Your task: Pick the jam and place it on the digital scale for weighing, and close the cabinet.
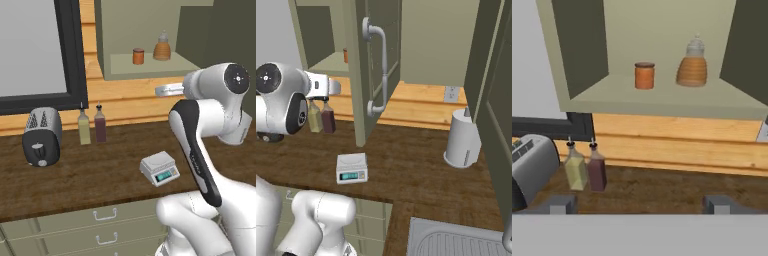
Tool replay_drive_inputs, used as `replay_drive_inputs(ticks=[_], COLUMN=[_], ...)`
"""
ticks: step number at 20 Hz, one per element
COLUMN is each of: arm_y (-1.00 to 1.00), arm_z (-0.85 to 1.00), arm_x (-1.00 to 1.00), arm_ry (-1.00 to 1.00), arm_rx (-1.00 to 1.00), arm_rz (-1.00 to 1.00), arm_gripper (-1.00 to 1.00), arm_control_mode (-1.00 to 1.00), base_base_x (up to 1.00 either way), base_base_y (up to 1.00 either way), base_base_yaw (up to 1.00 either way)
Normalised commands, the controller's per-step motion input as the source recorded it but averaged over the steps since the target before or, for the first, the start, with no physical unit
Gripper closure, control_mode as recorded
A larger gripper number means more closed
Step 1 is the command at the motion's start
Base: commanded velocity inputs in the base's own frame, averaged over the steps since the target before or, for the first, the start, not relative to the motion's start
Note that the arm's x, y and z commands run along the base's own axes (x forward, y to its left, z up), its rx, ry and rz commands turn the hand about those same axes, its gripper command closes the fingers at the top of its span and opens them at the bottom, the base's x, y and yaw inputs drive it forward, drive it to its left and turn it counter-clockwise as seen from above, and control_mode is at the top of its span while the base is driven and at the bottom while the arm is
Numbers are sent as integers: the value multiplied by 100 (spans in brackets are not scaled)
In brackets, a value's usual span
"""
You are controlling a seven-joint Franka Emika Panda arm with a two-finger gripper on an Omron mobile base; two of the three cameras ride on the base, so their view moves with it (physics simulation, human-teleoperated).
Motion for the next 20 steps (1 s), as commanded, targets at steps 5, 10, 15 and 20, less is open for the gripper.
replay_drive_inputs(ticks=[5,10,15,20], arm_y=[1,0,0,-1], arm_z=[60,57,13,2], arm_x=[6,14,36,53], arm_ry=[-7,0,-3,0], arm_rx=[-1,0,3,0], arm_rz=[0,1,5,1], arm_gripper=[-100,-100,-100,-100], arm_control_mode=[-100,-100,-100,-100], base_base_x=[0,0,0,0], base_base_y=[0,0,0,0], base_base_yaw=[0,0,0,0])
